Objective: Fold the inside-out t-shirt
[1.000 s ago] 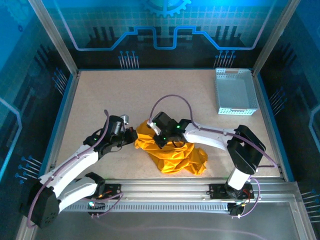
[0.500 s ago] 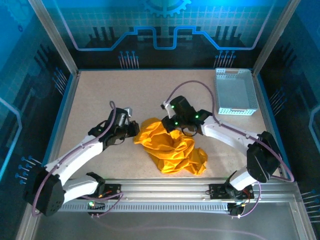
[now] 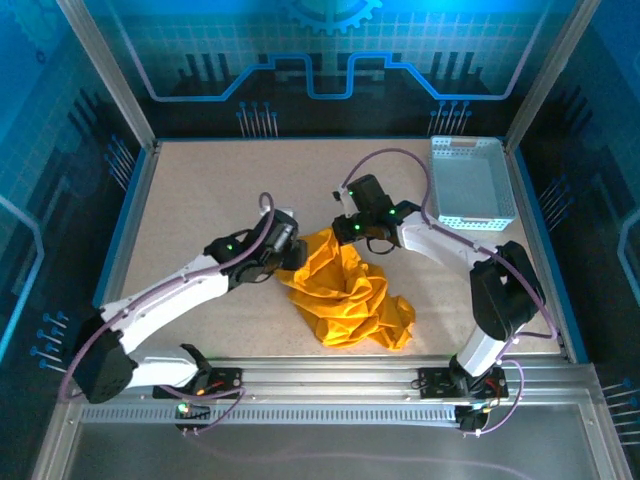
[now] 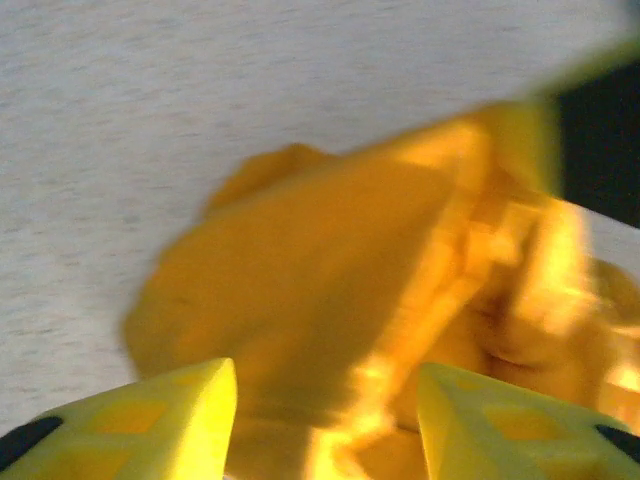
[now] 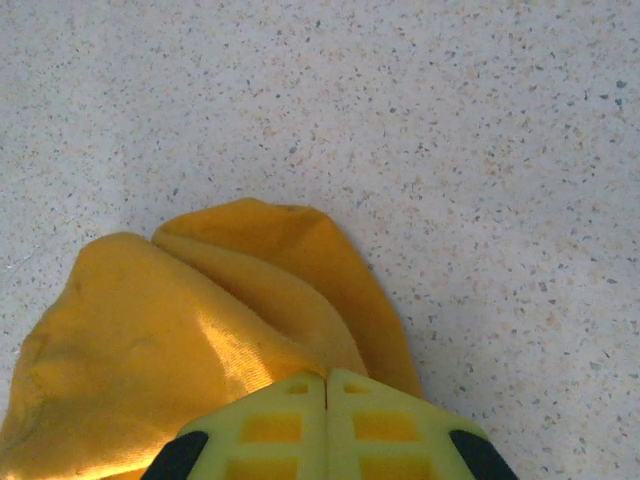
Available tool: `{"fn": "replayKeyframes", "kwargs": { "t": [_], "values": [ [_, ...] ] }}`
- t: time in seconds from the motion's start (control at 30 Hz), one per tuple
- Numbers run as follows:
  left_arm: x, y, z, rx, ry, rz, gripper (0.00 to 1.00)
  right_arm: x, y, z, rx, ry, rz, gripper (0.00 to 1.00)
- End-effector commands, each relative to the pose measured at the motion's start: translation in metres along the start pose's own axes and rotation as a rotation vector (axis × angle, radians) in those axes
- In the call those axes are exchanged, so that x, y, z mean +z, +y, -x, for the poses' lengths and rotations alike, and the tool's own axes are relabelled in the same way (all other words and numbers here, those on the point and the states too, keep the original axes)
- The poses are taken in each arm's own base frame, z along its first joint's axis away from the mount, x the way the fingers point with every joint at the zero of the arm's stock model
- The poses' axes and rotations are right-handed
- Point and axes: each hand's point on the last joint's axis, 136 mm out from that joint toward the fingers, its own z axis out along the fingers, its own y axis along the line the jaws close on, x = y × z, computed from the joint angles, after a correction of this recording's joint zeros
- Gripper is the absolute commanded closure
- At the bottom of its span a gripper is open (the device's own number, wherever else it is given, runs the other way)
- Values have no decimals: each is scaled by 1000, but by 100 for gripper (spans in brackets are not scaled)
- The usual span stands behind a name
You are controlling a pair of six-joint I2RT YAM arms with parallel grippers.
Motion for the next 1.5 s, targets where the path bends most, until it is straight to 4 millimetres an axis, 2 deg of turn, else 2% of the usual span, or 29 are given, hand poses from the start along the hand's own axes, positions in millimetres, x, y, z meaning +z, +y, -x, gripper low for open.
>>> {"fn": "replayKeyframes", "kwargs": {
  "t": [0.0,0.1,0.17,0.23,0.33,0.53,0.6,0.7,0.8,0.9,1.23,1.47],
  "values": [
    [9,-18,-10,14,60,-35,45,-3,7,19,-2,-35,11,100],
    [34,-18,-28,41,130,14,45,0,8,20,2,-37,19,100],
    [43,-23,-34,70,143,26,46,1,8,20,5,-35,18,100],
    [47,-34,-35,116,134,24,47,0,10,19,3,-35,26,100],
    [52,-50,-32,162,110,10,53,-1,10,18,1,-36,25,100],
    [61,-57,-24,203,99,72,62,0,9,15,8,-38,25,100],
    [56,-55,-19,219,64,119,62,0,9,14,7,-38,23,100],
    [37,-60,-6,247,-26,137,60,-1,8,13,4,-36,20,100],
    [23,-74,-3,249,-101,48,61,-2,8,14,1,-43,16,100],
    [19,-88,-10,239,-125,-96,61,-3,6,15,2,-48,11,100],
    [67,-72,-34,141,4,-120,62,-5,4,15,11,-55,13,100],
    [88,-52,-29,111,2,-50,59,-7,10,14,34,-60,41,100]
  ]
}}
